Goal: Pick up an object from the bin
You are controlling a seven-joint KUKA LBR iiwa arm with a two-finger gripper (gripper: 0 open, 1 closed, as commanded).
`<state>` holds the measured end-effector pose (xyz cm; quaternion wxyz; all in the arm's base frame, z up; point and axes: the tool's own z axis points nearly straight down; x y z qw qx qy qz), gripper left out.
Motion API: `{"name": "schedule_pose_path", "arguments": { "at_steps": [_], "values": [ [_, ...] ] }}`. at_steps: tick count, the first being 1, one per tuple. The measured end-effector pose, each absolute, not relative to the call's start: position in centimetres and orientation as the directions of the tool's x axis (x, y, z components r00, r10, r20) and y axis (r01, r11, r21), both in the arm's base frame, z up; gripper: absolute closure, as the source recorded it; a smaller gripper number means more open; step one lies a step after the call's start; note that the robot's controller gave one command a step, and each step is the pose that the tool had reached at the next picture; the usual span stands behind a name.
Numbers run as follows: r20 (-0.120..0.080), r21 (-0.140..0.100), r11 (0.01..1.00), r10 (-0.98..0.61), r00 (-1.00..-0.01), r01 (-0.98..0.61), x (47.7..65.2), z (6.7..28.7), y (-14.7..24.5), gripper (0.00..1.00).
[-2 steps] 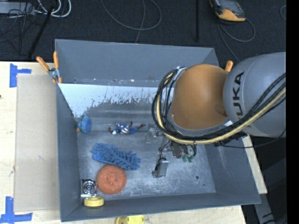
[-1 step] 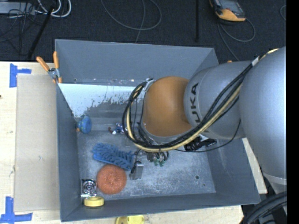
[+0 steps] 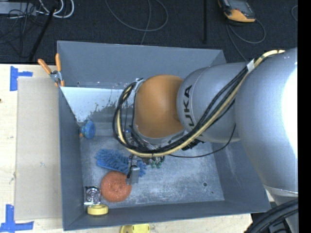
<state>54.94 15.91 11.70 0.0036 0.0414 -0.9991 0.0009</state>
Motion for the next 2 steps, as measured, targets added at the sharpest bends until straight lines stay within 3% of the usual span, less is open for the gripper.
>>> {"name": "schedule_pose_path", "arguments": {
  "at_steps": [1,2],
  "values": [
    [-0.001,0.001,0.998,-0.061,-0.998,-0.061,55.9,12.3,16.1,0.00],
    [0.000,0.001,0.999,0.034,-0.999,0.034,57.3,7.2,14.2,0.00]
  ]
}}
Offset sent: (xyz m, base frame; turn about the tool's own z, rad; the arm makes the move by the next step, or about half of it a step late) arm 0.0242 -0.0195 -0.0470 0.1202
